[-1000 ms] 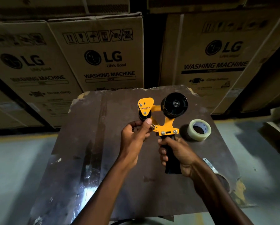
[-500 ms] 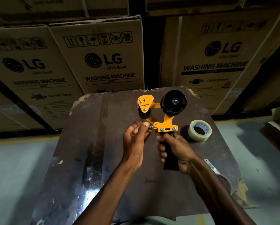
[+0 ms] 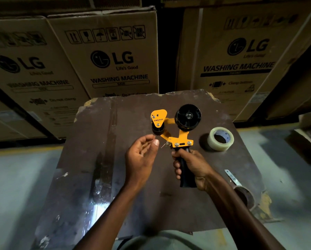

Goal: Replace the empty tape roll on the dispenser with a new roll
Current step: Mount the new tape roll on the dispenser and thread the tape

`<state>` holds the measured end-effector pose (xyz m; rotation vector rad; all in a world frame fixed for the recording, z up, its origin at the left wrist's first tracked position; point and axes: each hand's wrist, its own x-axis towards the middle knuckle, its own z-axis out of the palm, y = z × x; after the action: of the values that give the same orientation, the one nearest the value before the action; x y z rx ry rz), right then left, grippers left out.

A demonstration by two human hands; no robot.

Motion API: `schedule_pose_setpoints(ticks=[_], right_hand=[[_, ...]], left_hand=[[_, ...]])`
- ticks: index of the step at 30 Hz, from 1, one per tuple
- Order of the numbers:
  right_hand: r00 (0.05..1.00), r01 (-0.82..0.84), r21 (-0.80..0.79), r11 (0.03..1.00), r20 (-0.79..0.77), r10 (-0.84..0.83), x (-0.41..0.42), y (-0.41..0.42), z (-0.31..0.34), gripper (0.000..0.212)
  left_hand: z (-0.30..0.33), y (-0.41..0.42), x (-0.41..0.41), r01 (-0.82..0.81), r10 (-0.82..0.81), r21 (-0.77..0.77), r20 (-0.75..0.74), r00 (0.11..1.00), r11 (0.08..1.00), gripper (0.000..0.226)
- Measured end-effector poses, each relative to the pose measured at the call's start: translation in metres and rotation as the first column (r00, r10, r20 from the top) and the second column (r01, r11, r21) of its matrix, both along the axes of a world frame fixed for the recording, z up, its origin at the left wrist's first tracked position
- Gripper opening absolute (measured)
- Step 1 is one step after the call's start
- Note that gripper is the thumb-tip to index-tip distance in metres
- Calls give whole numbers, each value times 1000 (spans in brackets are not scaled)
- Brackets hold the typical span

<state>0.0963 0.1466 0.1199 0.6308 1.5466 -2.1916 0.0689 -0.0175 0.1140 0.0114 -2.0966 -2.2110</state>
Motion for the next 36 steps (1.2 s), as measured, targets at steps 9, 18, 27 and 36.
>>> schedule_pose_setpoints(ticks=[9, 18, 27, 36], right_hand=[[963, -74, 96, 993, 264, 46, 35, -22, -106, 22], [905, -42, 23, 999, 425, 29, 43, -20, -157, 24], [939, -233, 387, 892, 330, 102, 50, -12, -143, 36], [1000, -3, 988, 154, 7, -25, 97, 9, -92, 61]], left_hand=[[-29, -20, 10, 0, 5, -93, 63, 998, 996, 25], [-41, -30, 16, 88, -74, -142, 103, 992, 986, 24], [-48, -30, 12, 143, -127, -127, 131, 983, 981, 18], [-54, -14, -2, 377, -363, -57, 175, 915, 924, 20]])
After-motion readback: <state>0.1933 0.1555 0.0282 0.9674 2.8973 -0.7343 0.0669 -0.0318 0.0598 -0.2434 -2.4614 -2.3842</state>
